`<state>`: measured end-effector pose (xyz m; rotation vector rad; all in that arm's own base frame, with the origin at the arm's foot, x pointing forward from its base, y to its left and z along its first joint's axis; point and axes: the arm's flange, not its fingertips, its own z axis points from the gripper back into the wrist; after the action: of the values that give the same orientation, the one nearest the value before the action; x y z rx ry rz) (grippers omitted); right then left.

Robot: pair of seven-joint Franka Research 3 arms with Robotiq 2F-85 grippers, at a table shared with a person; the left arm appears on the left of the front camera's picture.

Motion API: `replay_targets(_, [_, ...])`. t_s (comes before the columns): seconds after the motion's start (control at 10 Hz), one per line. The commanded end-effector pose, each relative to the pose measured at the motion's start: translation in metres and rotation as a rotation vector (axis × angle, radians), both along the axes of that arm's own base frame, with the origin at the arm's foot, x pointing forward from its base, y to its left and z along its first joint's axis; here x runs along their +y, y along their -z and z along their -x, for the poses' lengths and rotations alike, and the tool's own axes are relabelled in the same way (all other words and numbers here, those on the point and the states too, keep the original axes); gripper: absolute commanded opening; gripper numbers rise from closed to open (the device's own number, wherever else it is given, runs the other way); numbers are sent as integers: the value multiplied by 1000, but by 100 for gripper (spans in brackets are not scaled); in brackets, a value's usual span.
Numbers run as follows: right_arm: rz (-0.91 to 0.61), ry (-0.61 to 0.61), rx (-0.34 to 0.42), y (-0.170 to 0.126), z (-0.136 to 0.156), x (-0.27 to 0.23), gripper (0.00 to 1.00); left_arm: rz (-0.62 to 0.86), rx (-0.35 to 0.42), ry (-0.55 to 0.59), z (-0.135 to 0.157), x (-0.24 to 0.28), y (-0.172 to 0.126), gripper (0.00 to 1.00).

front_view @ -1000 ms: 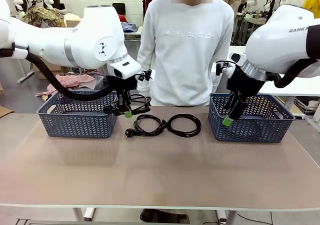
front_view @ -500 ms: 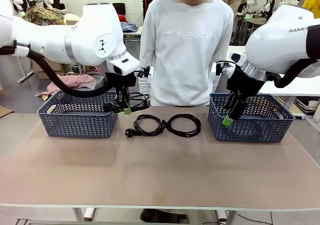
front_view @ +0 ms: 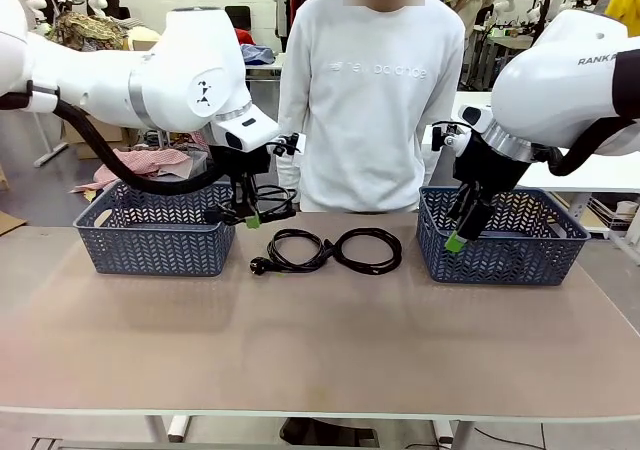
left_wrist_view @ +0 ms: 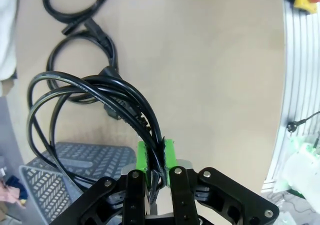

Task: Organize the cables according to human instructions.
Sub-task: Pick up a bundle of cables and place it in the basket indicated by the human.

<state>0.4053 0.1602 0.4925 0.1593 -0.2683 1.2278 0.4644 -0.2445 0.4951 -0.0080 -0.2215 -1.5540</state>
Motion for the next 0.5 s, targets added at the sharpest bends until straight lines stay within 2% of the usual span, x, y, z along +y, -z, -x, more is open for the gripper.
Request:
replay_targets(0.0, [2,0,1,-2,-2,2,100,-10,-51,17,-6,29,-5,16])
replay_targets(0.4, [2,0,1,-2,-2,2,100,-67,-82,66,-31,87,-5,16])
